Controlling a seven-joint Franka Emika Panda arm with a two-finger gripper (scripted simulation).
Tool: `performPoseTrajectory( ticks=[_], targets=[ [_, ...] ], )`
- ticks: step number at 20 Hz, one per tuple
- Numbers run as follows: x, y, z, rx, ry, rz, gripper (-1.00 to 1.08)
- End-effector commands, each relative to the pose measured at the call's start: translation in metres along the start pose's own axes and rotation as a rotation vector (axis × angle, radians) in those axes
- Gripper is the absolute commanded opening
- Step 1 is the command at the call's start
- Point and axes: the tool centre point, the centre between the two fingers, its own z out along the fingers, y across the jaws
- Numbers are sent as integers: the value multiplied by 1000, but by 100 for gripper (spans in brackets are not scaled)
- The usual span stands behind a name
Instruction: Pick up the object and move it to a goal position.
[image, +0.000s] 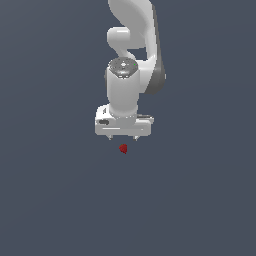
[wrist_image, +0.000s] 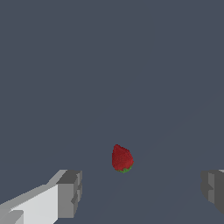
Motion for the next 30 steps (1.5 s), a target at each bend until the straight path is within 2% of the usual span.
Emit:
performPoseTrajectory(
  ticks=[1,9,15,21,30],
  targets=[
    [0,0,0,0,0,0,100],
    [14,13,-20,-21,43,-30,100],
    [12,12,-15,-18,40,-22,100],
    [0,9,16,-2,24,36,100],
    [-35,3,84,24,-19,180,100]
  ],
)
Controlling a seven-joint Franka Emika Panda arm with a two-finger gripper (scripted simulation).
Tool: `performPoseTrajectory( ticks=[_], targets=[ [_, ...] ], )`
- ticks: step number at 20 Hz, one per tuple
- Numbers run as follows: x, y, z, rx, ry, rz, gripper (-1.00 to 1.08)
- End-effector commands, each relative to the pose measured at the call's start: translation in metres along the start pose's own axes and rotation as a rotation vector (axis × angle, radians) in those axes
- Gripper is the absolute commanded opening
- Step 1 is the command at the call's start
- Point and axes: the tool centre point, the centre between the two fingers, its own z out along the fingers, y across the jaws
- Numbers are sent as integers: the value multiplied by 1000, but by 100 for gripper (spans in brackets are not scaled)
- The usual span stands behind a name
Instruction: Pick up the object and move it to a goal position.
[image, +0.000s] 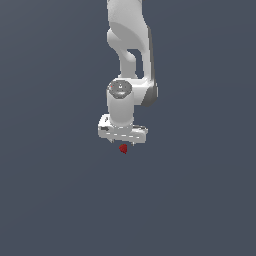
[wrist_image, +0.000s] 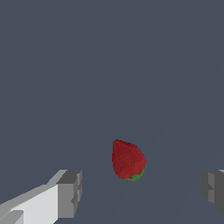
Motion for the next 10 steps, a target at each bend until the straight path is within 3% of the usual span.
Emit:
performPoseTrajectory(
  ticks=[1,10],
  targets=[
    [-8,1,14,4,-8,33,100],
    [-15,1,26,5,-17,57,100]
  ],
)
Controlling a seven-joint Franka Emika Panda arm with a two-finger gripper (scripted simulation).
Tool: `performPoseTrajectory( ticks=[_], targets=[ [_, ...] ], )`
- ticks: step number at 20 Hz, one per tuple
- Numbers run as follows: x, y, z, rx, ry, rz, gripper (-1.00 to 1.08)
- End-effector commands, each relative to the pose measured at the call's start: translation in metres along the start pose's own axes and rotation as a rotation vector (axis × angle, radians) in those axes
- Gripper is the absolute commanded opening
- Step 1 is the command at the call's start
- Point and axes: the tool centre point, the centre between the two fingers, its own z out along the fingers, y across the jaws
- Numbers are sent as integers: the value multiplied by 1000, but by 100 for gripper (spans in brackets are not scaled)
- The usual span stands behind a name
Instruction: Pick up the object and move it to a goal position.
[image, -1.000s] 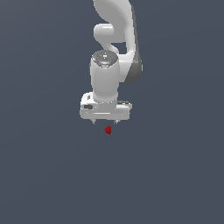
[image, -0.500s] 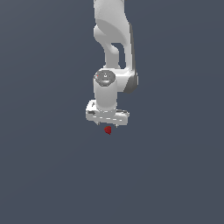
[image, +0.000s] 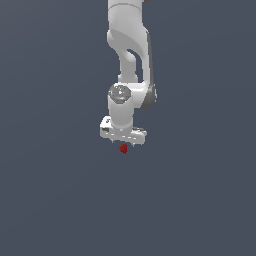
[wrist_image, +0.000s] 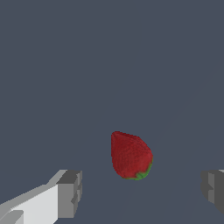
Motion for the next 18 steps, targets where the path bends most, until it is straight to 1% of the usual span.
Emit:
performPoseTrajectory(
  ticks=[1,11,16,17,18],
  targets=[
    [0,0,2,0,0,0,100],
    [-2,0,44,1,0,5,100],
    [-1,0,51,1,0,5,100],
    [-1,0,51,1,0,5,-100],
    [-1,0,51,1,0,5,-100]
  ],
)
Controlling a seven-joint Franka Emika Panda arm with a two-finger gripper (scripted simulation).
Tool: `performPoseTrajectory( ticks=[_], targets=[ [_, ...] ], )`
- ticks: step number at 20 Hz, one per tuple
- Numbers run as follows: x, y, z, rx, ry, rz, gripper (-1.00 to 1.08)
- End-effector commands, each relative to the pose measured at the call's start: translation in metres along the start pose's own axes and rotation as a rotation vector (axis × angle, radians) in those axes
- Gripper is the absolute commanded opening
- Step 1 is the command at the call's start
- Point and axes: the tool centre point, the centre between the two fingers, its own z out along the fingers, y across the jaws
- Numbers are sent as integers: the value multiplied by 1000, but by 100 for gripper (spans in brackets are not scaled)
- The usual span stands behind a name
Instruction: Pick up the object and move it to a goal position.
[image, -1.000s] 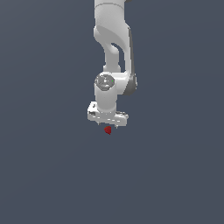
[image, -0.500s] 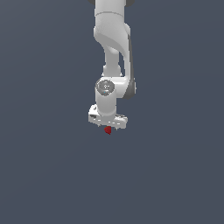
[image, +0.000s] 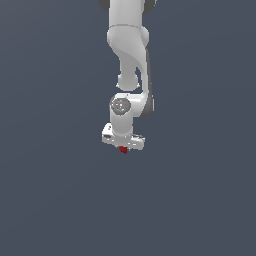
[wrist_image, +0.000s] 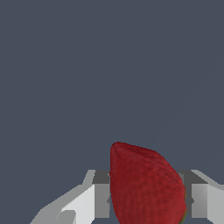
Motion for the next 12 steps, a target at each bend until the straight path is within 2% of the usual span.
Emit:
performPoseTrajectory(
  ticks=[1,12],
  targets=[
    [0,0,0,0,1,0,-100],
    [1,-1,-3,0,1,0,-100]
  ],
)
